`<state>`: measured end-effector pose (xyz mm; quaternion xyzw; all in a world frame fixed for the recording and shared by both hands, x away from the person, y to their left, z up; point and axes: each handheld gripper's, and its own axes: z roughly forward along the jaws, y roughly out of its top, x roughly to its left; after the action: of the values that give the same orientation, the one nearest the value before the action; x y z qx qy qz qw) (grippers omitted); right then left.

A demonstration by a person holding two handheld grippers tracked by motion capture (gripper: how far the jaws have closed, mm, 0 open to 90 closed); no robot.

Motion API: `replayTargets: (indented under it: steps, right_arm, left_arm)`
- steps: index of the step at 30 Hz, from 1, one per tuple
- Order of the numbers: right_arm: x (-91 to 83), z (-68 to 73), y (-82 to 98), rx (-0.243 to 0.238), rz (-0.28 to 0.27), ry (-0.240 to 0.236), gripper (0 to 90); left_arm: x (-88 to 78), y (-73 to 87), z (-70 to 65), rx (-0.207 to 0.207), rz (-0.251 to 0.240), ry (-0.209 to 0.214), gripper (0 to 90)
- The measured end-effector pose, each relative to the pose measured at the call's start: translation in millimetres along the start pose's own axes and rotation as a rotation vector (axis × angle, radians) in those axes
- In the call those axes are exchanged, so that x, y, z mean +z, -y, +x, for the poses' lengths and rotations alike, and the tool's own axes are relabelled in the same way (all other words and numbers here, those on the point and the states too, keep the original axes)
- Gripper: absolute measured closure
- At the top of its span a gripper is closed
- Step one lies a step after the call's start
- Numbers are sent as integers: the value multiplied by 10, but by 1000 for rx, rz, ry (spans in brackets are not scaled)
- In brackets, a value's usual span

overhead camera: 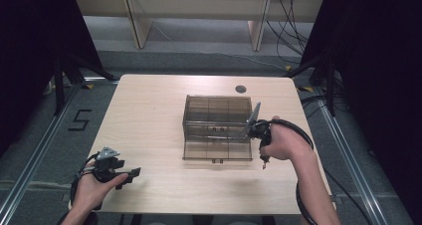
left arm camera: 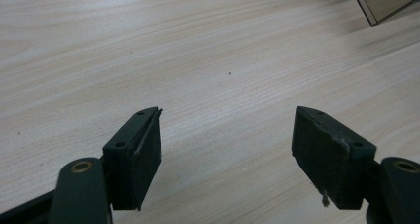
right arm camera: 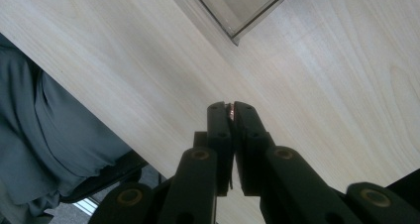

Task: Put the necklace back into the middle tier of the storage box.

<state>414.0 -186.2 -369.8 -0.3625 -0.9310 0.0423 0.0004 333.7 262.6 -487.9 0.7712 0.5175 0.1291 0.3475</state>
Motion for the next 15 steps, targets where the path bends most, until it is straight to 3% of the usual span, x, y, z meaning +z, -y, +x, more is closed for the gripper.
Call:
replayTargets:
  steps: [2,5,6,8,10,11,13,15]
  right_arm:
    - [-3,10,-5,27,-1,-5,868]
    - [-13,-29,-16,-5,-4,-5,869]
    - [-19,-14,-17,27,-2,-11,868]
    - [-27,-37,-27,2,-5,-8,869]
    - [-46,-23,-40,31,3,-12,868]
    - [-45,-42,-44,8,-4,-9,869]
    - [-49,-40,-54,29,-7,-15,868]
    - [-55,-55,-63,12,-6,-8,869]
  left_arm:
    - [1,0,0,-1,-1,0,272]
    - [1,0,1,-1,1,1,272]
    - [1,0,0,-2,1,1,272]
    - [1,0,1,-1,1,1,272]
    - [0,0,1,-1,1,1,272]
    - [1,1,0,-3,0,1,272]
    - [0,1,1,-1,1,2,272]
    - [0,1,2,-2,1,3,272]
